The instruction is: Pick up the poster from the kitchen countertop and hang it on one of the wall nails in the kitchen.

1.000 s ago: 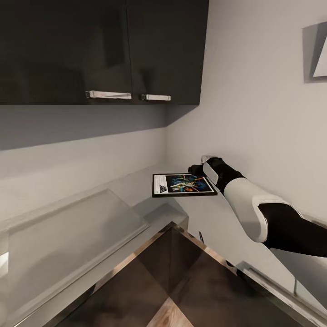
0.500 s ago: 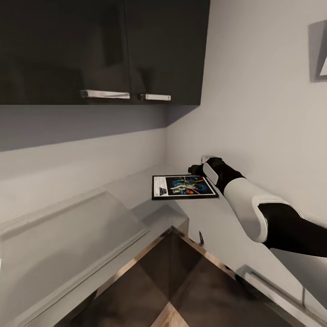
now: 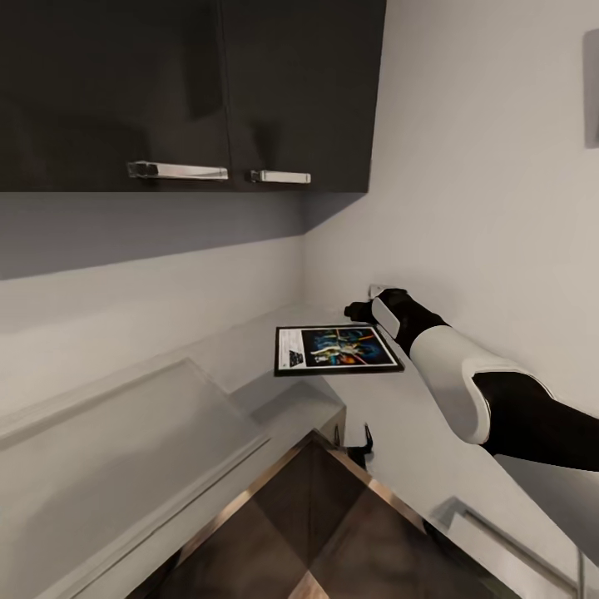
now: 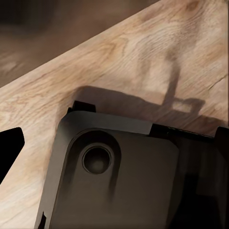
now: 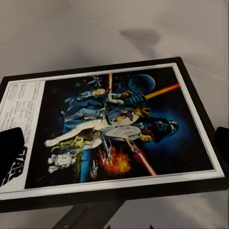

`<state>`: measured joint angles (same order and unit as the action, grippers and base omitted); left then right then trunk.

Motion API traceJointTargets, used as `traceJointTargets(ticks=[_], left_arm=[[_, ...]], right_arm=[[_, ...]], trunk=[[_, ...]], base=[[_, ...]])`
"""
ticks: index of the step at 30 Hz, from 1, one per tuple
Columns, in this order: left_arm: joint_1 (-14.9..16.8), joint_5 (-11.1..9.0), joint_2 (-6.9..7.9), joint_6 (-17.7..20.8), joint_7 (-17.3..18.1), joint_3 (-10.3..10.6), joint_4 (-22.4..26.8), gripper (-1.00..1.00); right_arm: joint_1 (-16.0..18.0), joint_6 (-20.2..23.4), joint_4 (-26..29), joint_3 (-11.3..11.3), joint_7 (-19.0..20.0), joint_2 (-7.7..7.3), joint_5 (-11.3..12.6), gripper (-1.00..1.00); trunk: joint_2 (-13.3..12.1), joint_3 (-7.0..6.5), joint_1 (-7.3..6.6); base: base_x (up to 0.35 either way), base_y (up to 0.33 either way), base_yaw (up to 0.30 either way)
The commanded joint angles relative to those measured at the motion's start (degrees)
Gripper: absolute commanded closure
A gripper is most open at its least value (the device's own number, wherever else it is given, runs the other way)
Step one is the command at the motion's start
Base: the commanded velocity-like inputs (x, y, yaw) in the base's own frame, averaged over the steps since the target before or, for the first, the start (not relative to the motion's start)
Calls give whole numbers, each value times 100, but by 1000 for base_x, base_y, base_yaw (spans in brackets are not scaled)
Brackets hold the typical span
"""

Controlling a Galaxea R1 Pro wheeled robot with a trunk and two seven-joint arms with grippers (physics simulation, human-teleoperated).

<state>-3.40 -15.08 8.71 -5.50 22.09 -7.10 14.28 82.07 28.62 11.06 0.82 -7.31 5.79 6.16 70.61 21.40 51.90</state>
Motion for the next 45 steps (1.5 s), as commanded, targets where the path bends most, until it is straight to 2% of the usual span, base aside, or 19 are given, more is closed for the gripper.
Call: traceJointTargets(ticks=[1, 20, 45], left_arm=[[-3, -13, -1, 8, 33, -28, 6, -100], [-3, -13, 1, 13, 33, -28, 5, -100], [-3, -4, -1, 5, 24, -19, -4, -100]], right_arm=[[2, 21, 10, 6, -43, 2, 61, -100], [2, 21, 10, 6, -43, 9, 61, -100], [2, 44, 16, 6, -8, 2, 69, -100]], trunk=[[3, 5, 2], [3, 5, 2], [3, 18, 2]], base=[[177, -147, 0], [79, -13, 0], [5, 0, 0]])
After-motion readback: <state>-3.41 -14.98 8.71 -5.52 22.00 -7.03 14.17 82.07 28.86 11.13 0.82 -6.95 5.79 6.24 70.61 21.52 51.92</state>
